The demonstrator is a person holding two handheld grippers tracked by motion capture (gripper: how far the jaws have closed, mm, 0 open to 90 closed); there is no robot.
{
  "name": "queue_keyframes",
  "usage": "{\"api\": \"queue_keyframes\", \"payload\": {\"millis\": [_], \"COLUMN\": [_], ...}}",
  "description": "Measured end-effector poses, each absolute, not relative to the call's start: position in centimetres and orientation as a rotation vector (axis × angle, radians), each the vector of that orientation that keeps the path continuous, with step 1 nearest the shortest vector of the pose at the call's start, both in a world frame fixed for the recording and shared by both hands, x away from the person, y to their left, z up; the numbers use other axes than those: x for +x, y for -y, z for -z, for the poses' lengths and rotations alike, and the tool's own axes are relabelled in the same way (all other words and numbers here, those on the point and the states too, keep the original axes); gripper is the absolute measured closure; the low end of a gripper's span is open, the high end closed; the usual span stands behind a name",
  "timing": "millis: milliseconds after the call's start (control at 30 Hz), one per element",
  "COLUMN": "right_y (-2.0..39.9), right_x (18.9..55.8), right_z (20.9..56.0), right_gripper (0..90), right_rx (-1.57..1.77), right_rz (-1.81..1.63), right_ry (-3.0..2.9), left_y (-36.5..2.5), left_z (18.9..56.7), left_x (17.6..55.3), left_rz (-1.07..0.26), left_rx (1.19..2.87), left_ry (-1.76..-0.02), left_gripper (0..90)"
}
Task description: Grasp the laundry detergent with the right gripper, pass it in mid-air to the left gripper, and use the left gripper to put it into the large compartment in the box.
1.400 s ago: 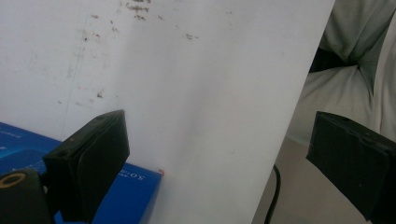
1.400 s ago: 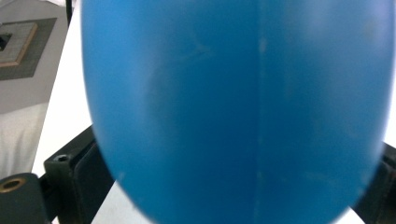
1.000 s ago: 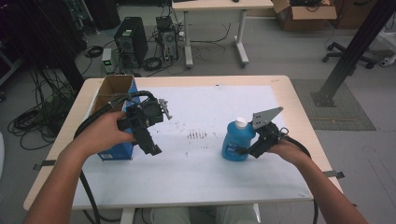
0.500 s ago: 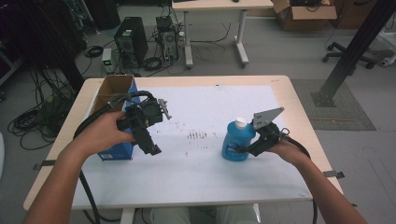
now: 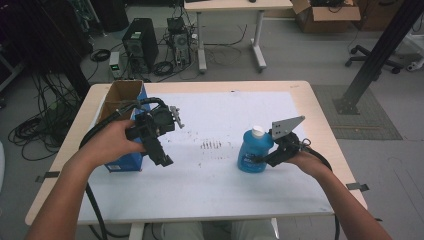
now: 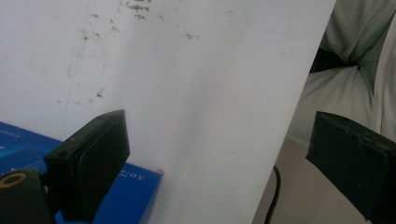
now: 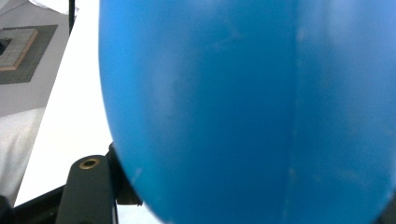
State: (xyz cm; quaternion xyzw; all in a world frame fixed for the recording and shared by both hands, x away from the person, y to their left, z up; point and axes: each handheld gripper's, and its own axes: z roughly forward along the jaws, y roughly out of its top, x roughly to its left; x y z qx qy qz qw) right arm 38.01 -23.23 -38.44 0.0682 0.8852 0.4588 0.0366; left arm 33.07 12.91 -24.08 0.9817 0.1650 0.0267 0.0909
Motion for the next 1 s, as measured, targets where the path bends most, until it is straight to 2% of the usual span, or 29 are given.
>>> {"api": "queue_keyframes", "payload": {"millis": [300, 1000], "right_y": [23.3, 22.9], "right_x": [38.0, 37.6], "right_z": [38.5, 37.5], "right_gripper": [40.8, 43.8], "right_rx": [0.19, 0.119], "right_rz": [-1.421, -1.424], "right_ry": [-2.713, -2.744], "left_y": [-12.9, -12.3], "left_z": [24.0, 23.5], "left_x": [33.1, 33.1], "left_rz": [-0.076, -0.101], "left_rx": [2.92, 2.912], "left_ry": [-0.49, -0.482], "left_gripper": [6.0, 6.1]}}
